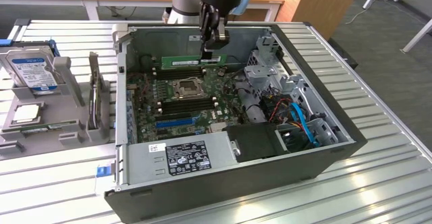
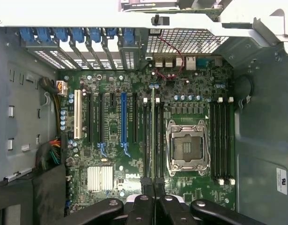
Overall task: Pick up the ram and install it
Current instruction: 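Pick up the ram and move it above insertion slot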
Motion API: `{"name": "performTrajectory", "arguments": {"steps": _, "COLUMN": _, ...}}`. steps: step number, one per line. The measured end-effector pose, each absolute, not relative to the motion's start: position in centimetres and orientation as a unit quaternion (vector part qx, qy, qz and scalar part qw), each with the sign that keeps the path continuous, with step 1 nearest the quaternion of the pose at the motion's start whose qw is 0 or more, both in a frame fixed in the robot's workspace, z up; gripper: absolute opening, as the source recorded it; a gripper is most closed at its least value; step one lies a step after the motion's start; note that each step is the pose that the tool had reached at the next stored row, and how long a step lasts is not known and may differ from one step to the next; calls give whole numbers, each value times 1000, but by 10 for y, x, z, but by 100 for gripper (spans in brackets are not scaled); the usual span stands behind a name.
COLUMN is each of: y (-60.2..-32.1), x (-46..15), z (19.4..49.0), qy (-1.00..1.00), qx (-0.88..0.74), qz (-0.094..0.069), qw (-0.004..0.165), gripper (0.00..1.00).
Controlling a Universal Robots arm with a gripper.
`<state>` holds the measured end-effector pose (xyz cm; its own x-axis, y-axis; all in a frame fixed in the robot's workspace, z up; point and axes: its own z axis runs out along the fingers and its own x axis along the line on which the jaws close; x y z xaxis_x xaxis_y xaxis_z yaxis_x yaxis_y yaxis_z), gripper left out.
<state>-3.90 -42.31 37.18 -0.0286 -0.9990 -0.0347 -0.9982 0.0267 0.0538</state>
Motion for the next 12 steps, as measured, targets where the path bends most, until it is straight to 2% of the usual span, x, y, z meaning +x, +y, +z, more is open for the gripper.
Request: {"name": "performTrajectory", "arguments": {"steps": 12, "y": -423, "x": -38, "z": 361, "qy": -716, "qx": 697, "qz": -35, "qw": 3, "gripper": 12}}
